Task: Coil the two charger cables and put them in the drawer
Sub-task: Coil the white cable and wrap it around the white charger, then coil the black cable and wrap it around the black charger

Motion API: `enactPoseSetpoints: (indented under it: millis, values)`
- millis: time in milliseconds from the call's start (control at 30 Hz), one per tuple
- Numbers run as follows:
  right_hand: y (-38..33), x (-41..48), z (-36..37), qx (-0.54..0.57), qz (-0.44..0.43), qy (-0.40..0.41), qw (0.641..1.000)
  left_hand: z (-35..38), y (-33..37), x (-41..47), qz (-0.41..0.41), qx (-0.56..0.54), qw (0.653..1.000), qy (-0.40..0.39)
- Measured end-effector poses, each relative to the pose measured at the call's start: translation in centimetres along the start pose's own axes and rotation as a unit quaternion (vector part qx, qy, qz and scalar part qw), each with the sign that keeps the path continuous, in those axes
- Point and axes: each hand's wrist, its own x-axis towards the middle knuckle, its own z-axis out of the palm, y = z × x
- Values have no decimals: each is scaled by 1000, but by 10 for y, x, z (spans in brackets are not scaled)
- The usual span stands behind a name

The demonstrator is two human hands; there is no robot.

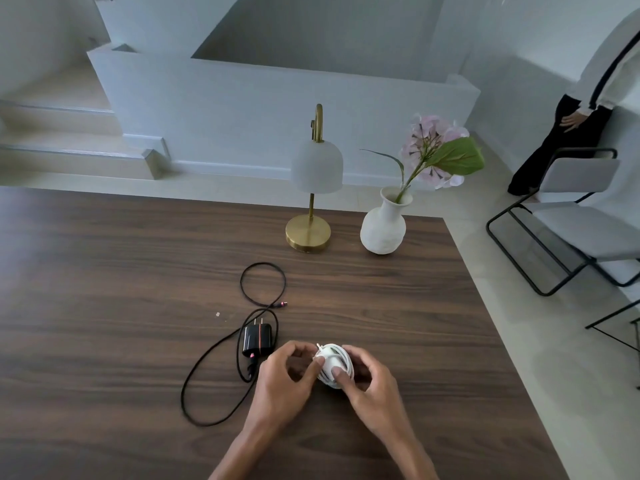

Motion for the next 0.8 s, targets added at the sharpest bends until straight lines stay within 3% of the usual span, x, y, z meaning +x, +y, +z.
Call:
enactPoseSetpoints:
  millis: [133, 300, 400, 533, 633, 700, 767, 800]
  values:
    - [4, 0, 1, -19, 4, -14, 1000, -6, 2, -3, 11, 19, 1000, 11]
    - [9, 3, 5, -41, 5, 9, 999, -26, 14, -4, 66, 47, 993, 86]
    - [7, 9, 4, -53, 0, 49, 997, -40, 18, -3, 98, 137, 977, 129]
    - [6, 20, 3, -88, -18, 106, 990, -44, 17, -3, 93, 269, 953, 103]
    - [5, 13, 3, -100, -27, 121, 987, -53, 30, -7, 125, 220, 951, 177]
    - [6, 3, 2, -111, -56, 155, 980, -70, 34, -6, 98, 149, 949, 259]
    - [5, -8, 2, -123, -92, 188, 970, -89, 21, 4, 28, 127, 955, 267]
    - [4, -13, 3, -126, -105, 195, 967, -97, 11, 11, 11, 153, 960, 233]
